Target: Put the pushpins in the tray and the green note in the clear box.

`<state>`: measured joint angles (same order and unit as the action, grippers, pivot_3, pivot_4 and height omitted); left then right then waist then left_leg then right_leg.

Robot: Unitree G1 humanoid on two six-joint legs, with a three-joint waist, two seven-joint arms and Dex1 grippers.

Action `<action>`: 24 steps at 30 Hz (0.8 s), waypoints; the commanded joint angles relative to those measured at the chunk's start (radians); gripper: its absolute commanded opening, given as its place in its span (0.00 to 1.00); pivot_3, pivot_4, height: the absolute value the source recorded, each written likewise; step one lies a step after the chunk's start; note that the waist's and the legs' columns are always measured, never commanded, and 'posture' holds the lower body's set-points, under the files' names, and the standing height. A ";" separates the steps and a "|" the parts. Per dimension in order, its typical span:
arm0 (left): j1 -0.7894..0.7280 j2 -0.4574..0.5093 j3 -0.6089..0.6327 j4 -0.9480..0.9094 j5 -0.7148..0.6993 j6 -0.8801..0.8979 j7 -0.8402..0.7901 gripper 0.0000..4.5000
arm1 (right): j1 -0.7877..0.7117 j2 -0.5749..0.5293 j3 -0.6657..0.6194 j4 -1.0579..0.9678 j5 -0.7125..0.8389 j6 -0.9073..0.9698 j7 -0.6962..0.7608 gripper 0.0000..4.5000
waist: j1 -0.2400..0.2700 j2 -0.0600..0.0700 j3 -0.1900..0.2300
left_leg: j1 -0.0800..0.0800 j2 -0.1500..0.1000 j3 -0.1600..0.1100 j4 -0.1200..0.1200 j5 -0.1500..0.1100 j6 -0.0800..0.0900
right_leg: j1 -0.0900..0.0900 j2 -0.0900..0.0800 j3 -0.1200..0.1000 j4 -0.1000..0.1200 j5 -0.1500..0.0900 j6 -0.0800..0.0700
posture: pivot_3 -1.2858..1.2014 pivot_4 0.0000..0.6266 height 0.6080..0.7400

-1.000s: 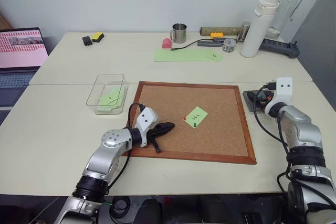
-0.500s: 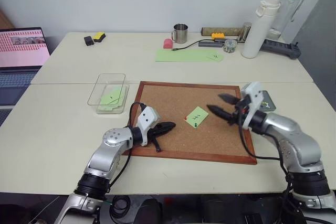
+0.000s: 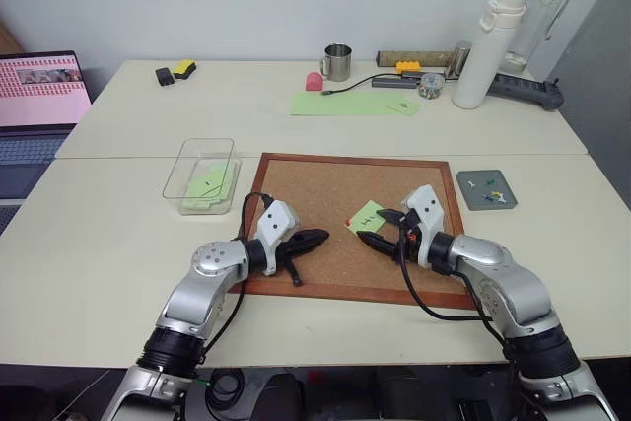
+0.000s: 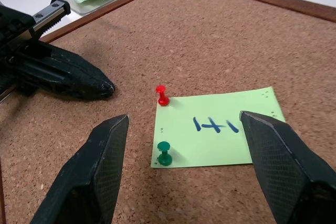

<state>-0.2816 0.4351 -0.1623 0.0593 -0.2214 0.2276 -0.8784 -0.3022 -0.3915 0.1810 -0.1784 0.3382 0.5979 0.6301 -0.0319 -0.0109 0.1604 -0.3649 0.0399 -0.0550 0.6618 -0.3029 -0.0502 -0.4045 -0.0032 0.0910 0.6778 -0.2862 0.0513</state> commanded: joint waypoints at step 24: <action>0.029 0.006 -0.017 -0.012 0.019 0.038 0.018 0.00 | -0.019 0.027 0.013 0.007 -0.023 -0.016 0.048 0.00 | -0.001 0.000 0.000 | 0.000 0.000 0.000 0.000 0.000 0.000 | 0.000 0.000 0.000 -0.001 0.000 0.000 | 0.52 0.24 1.00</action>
<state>-0.2721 0.4354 -0.1609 0.0358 -0.2221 0.2519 -0.8609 -0.3110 -0.3788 0.2083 -0.1480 0.2960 0.5994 0.6686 -0.0325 -0.0111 0.1605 -0.3649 0.0401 -0.0551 0.6614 -0.3030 -0.0501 -0.4047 -0.0028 0.0911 0.6770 -0.2862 0.0513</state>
